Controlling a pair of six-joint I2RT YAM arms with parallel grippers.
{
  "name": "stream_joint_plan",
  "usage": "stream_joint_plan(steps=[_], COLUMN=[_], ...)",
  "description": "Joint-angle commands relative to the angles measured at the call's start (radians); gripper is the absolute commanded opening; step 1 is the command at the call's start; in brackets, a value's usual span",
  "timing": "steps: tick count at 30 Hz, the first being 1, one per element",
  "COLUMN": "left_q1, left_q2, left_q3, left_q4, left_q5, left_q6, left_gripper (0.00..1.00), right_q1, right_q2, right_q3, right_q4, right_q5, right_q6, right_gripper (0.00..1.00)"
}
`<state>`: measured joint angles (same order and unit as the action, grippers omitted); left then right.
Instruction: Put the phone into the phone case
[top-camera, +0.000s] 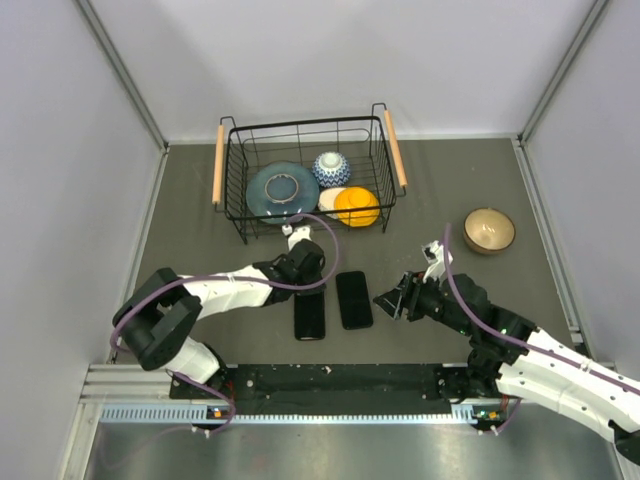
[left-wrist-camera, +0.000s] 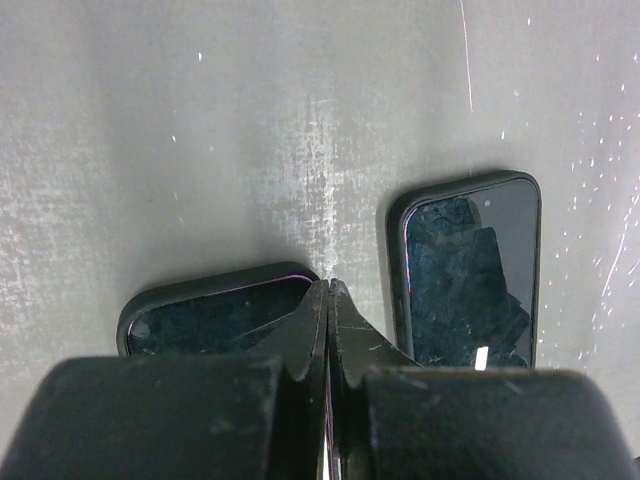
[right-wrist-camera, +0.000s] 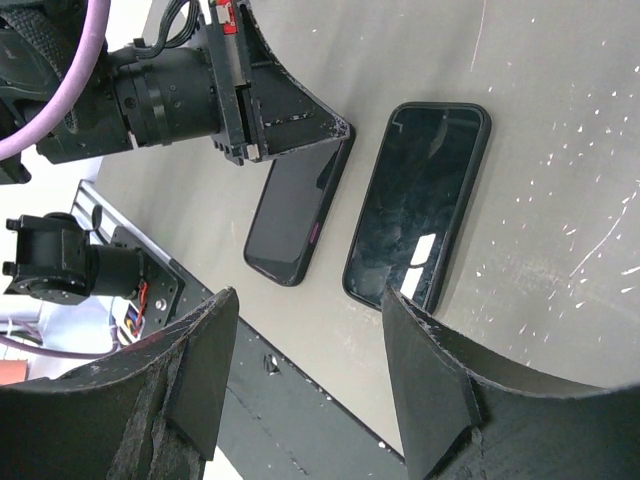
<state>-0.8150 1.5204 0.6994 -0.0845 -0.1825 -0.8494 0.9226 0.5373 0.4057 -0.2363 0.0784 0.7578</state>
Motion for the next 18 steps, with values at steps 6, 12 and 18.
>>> stream_joint_plan(steps=[6, 12, 18], left_q1=[-0.013, -0.01, -0.01], left_q2=[0.035, -0.04, -0.167], left_q3=[-0.06, -0.023, 0.149], left_q4=[-0.346, -0.411, -0.449], left_q5=[-0.037, -0.095, -0.072], left_q6=[0.029, 0.065, 0.154], left_gripper=[0.0, 0.0, 0.0], right_q1=[0.002, 0.001, 0.002], right_q2=[0.003, 0.029, 0.11], right_q3=[-0.019, 0.01, 0.071], right_q4=[0.049, 0.051, 0.042], right_q5=[-0.005, 0.011, -0.009], right_q6=[0.035, 0.028, -0.002], right_gripper=[0.59, 0.59, 0.61])
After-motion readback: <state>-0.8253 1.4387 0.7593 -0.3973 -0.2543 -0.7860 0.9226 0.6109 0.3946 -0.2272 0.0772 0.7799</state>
